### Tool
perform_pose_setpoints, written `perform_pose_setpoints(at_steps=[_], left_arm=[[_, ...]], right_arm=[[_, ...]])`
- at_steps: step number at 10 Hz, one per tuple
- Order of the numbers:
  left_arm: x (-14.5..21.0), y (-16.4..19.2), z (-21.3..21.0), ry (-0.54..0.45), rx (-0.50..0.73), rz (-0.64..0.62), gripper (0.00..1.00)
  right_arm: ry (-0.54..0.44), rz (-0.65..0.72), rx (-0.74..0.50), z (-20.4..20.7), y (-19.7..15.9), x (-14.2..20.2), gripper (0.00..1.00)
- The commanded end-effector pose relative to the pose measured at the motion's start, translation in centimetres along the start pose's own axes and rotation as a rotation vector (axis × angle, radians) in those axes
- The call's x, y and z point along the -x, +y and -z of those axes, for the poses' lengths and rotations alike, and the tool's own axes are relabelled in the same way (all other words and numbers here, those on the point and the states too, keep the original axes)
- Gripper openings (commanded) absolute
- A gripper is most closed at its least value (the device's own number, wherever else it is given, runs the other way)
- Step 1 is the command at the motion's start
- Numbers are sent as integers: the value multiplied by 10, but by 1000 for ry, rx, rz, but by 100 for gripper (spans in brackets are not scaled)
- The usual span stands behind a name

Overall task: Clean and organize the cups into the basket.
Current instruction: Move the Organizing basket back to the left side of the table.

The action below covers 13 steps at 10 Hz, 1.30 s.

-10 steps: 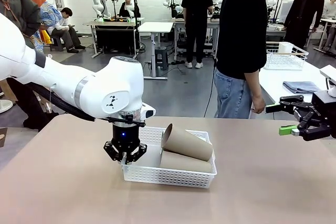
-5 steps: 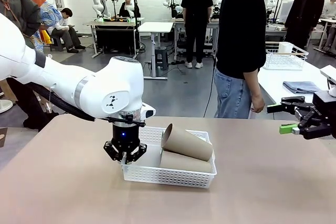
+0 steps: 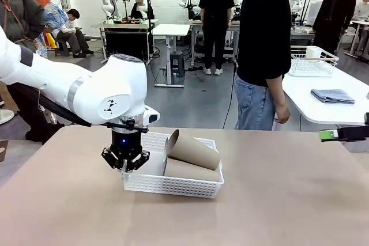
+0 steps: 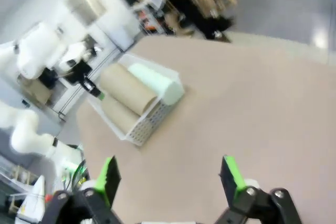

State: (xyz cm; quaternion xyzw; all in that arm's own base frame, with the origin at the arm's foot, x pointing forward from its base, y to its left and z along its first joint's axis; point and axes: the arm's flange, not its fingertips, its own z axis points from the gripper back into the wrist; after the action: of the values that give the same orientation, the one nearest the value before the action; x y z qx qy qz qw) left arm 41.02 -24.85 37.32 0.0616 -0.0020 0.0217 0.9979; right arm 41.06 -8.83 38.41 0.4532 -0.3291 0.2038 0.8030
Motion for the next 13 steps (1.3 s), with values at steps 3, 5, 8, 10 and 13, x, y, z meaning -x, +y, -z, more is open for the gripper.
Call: perform_pose_setpoints(at_steps=[3, 5, 8, 10, 13], left_arm=[[0, -9, -1, 3, 12, 8, 4], [0, -9, -1, 3, 12, 8, 4], [0, -9, -1, 3, 12, 8, 4], [0, -9, -1, 3, 12, 8, 4], [0, -9, -1, 3, 12, 8, 4]], right_arm=[[4, 547, 11, -55, -9, 16, 100], [138, 660, -119, -89, -21, 38, 100], [31, 702, -322, -154, -32, 63, 100], [-74, 697, -363, -186, -34, 76, 100], [-101, 718, -316, -212, -36, 89, 100]])
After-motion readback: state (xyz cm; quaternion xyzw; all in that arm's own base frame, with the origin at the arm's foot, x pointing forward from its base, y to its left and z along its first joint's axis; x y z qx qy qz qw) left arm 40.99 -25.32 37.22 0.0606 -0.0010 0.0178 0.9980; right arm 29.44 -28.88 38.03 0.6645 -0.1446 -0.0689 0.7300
